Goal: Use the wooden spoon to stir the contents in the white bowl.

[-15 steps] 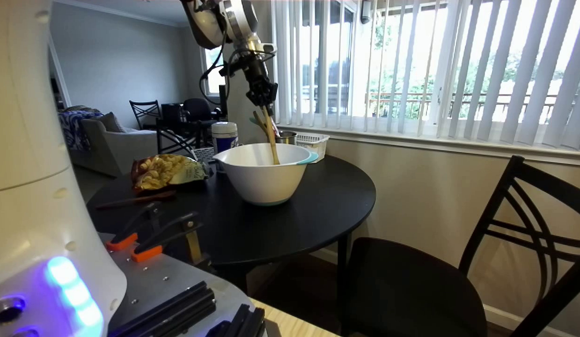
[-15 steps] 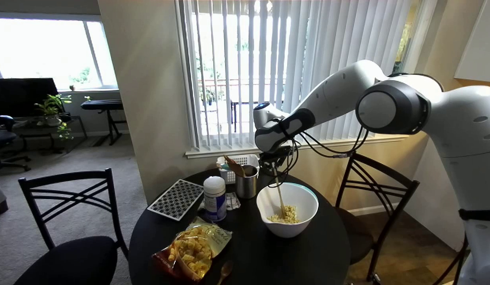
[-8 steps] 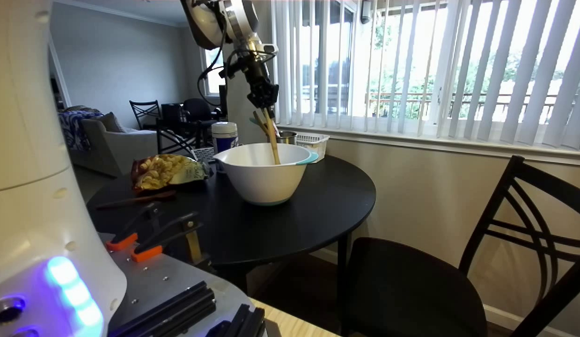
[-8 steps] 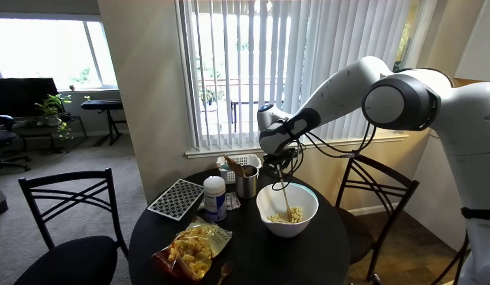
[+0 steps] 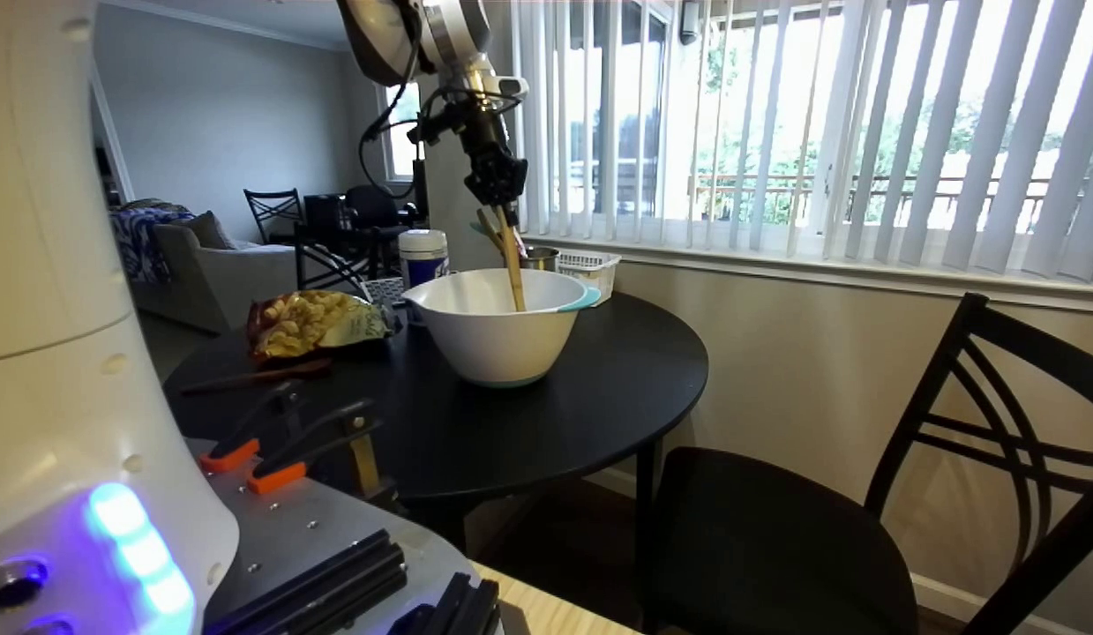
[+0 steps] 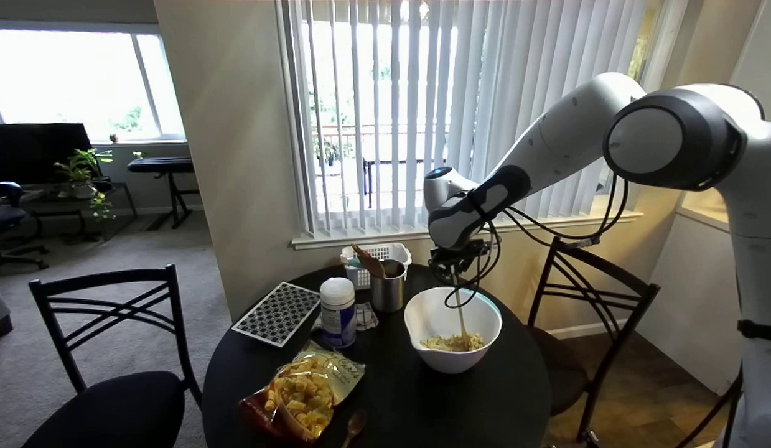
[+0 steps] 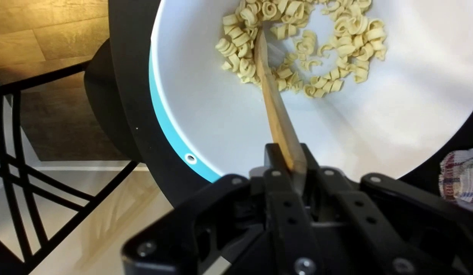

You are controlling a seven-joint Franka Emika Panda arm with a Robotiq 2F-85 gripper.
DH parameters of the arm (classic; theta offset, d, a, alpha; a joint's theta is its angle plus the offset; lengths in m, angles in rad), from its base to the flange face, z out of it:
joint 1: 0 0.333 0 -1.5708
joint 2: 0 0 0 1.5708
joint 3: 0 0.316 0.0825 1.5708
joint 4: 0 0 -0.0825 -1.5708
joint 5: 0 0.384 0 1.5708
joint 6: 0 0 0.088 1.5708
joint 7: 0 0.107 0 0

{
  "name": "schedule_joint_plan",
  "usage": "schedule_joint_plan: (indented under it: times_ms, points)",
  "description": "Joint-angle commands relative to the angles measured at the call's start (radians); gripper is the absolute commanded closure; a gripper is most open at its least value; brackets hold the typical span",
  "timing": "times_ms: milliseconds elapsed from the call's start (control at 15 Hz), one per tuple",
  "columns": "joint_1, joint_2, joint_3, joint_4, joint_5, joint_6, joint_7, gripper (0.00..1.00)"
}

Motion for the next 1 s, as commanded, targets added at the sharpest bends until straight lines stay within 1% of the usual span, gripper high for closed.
schedule_joint_plan:
  times_ms: [0, 200, 400, 667, 933]
  points:
    - [-0.023, -0.073, 0.028, -0.135, -0.005, 0.068, 0.012, 0.97]
    - [-0.025, -0.101, 0.048, -0.174, -0.003, 0.093, -0.008, 0.97]
    - [-0.021, -0.111, 0.085, -0.181, 0.006, 0.107, -0.051, 0.97]
    - [-0.012, -0.093, 0.151, -0.138, 0.04, 0.116, -0.115, 0.97]
    - [0.009, -0.058, 0.18, -0.078, 0.053, 0.107, -0.077, 0.97]
